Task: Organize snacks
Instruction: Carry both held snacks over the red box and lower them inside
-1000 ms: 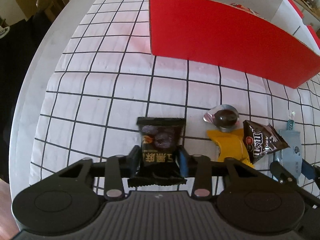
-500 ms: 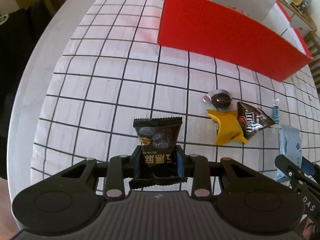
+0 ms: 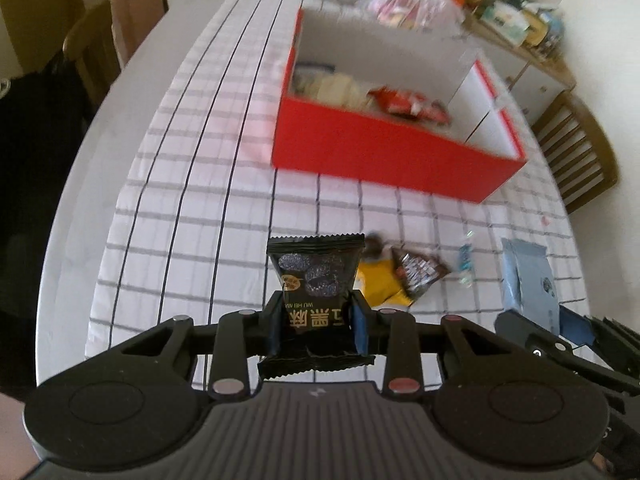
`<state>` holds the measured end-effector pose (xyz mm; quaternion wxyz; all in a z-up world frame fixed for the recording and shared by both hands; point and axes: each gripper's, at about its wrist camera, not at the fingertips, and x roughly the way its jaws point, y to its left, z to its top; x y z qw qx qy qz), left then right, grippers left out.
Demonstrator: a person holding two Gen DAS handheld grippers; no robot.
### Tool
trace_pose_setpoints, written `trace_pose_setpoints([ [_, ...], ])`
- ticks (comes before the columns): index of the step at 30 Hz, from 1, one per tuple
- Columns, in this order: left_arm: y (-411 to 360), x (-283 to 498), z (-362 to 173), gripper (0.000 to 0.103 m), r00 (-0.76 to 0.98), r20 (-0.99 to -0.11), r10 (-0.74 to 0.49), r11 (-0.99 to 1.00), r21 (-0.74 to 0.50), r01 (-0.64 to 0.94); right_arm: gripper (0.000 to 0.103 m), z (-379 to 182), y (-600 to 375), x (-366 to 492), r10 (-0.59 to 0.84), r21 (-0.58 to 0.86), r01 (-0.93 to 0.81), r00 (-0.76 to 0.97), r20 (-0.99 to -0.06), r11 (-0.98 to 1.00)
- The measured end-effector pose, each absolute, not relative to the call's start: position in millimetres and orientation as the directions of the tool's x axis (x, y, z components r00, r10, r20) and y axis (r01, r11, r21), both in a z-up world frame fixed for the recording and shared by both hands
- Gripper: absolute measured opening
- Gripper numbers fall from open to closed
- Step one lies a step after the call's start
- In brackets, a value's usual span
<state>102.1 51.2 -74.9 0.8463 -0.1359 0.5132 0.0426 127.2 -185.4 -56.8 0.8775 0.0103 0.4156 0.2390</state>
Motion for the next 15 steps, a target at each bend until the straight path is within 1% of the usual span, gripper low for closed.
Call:
trace_pose_setpoints([
  [8, 42, 127, -31, 0.033, 0.56, -0.827, -0.058, 0.971, -0.177, -0.16, 0.044, -18, -179, 162, 0.428, 0.169, -0.436, 0.607, -0.669, 0.884],
  [15, 40, 163, -5, 0.033, 0.61, -0.791, -0.039, 0.98, -0.149, -0.13, 0.044, -1, -178, 200, 0.415, 0.146, -0.428, 0.644, -0.643, 0.892],
])
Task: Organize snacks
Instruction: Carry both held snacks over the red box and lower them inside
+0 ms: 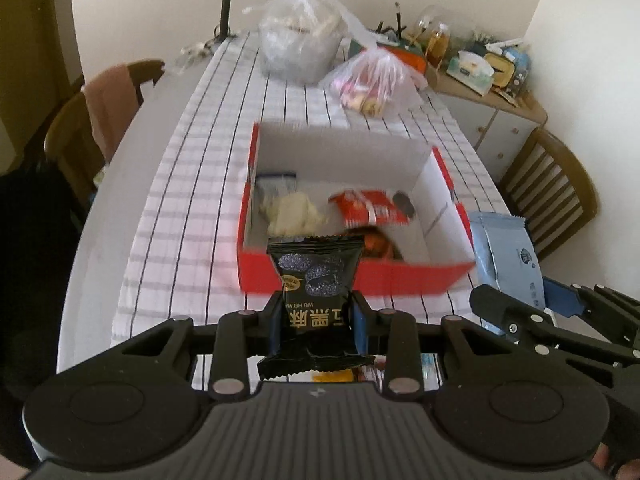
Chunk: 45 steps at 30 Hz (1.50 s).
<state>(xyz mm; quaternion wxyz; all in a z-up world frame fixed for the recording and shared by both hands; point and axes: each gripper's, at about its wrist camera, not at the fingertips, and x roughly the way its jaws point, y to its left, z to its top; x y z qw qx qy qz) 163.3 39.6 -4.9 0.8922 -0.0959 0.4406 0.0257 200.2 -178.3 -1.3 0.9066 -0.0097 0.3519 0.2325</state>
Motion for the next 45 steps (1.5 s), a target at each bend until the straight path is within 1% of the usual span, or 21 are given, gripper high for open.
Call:
trace_pose_setpoints([
  [4, 41, 190, 3, 0.033, 0.622, -0.783, -0.015, 0.984, -0.121, -0.128, 0.044, -3, -176, 228, 0.414, 0.145, -0.429, 0.64, -0.647, 0.892],
  [11, 45, 240, 0, 0.033, 0.598, -0.801, -0.009, 0.986, -0.106, -0.128, 0.044, -12, -168, 272, 0.401, 0.136, -0.428, 0.623, -0.671, 0.893],
  [18, 48, 288, -18, 0.033, 0.544, -0.839, -0.007, 0.987, -0.093, -0.13, 0.044, -34, -162, 320, 0.388, 0.143, -0.425, 0.57, -0.724, 0.894],
  [26, 56, 336, -48, 0.033, 0.465, -0.885, 0.008, 0.984, -0.075, -0.159, 0.045, -73, -148, 362, 0.371, 0.147, -0.434, 0.494, -0.786, 0.889],
  [34, 63, 363, -84, 0.033, 0.382, -0.924, 0.016, 0.982, -0.058, -0.182, 0.045, -110, -135, 385, 0.352, 0.153, -0.435, 0.426, -0.833, 0.887],
  [45, 62, 376, -113, 0.033, 0.326, -0.945, 0.026, 0.983, -0.036, -0.181, 0.045, -128, -129, 392, 0.352, 0.161, -0.443, 0.391, -0.851, 0.882],
])
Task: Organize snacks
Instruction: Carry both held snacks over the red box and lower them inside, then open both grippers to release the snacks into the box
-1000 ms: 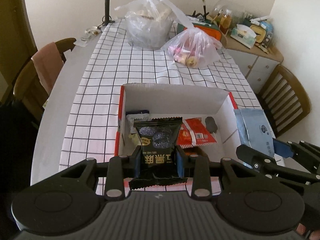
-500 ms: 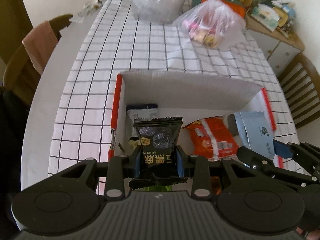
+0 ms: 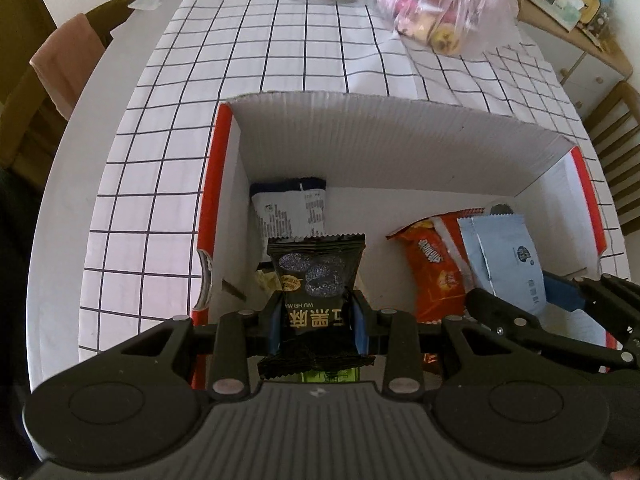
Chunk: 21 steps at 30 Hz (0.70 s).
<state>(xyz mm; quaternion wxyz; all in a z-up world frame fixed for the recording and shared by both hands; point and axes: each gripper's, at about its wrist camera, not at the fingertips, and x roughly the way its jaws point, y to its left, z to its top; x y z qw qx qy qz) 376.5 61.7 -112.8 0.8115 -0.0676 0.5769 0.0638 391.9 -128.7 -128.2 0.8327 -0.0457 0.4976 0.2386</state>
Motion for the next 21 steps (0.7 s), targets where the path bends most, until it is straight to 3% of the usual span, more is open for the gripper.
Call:
trace_pose_setpoints([
  [11, 57, 374, -115, 0.034, 0.336, -0.942, 0.021, 0.985, -0.038, -0.169, 0.054, -129, -127, 386, 0.35, 0.157, -0.446, 0.391, -0.851, 0.881],
  [21, 65, 351, -91, 0.056, 0.407, -0.913, -0.013, 0.979, -0.095, -0.18, 0.064, -107, -135, 367, 0.373, 0.176, -0.437, 0.421, -0.827, 0.882],
])
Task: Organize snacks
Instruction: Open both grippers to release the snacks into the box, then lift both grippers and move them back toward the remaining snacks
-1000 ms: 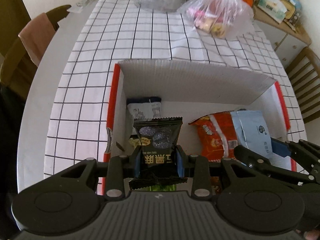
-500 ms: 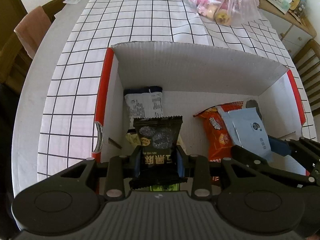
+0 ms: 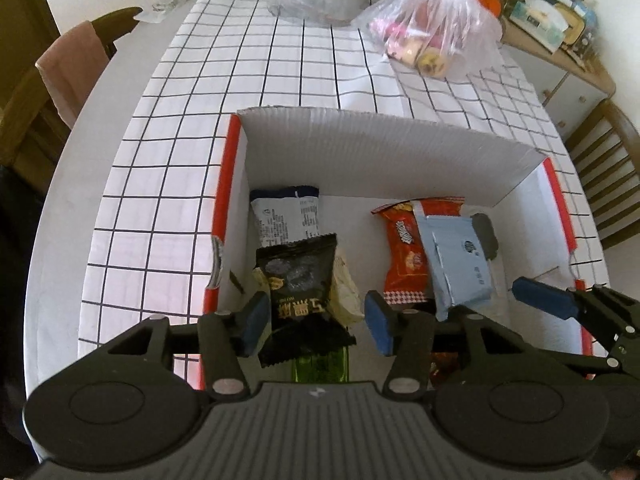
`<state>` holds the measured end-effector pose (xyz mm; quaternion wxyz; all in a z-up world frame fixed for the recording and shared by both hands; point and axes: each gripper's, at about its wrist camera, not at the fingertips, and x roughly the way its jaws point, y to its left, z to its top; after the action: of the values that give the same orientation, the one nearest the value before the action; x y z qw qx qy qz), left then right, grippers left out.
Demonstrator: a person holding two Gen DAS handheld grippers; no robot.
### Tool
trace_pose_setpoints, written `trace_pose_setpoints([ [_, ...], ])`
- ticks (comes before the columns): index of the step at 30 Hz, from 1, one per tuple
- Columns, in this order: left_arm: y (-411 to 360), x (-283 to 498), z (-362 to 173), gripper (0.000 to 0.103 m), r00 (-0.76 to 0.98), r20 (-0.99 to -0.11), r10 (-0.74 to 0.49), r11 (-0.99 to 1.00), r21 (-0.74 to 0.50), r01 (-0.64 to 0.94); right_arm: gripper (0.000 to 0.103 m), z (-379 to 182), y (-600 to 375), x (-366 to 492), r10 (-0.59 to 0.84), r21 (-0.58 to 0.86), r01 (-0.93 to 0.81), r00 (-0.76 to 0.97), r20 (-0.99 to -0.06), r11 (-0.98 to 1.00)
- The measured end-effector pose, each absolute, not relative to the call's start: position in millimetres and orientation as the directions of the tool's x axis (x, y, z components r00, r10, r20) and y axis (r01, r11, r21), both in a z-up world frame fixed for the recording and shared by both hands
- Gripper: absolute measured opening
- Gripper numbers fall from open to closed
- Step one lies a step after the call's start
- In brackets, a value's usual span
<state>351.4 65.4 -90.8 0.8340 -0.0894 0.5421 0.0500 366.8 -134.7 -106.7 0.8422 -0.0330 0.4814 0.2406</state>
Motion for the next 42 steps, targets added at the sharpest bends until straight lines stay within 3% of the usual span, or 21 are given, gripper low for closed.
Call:
trace_pose_setpoints([
  [4, 66, 338, -79, 0.062, 0.437, -0.899, -0.026, 0.978, -0.113, -0.175, 0.071, -94, -138, 354, 0.387, 0.181, -0.439, 0.441, -0.81, 0.88],
  [26, 61, 229, -15, 0.066, 0.586, -0.808, -0.058, 0.988, -0.132, -0.084, 0.09, -28, -154, 256, 0.461, 0.217, -0.46, 0.527, -0.714, 0.861],
  [42, 51, 151, -7, 0.072, 0.619, -0.777, -0.114, 0.99, -0.144, 0.002, 0.093, -21, -173, 180, 0.491, 0.256, -0.458, 0.524, -0.696, 0.851],
])
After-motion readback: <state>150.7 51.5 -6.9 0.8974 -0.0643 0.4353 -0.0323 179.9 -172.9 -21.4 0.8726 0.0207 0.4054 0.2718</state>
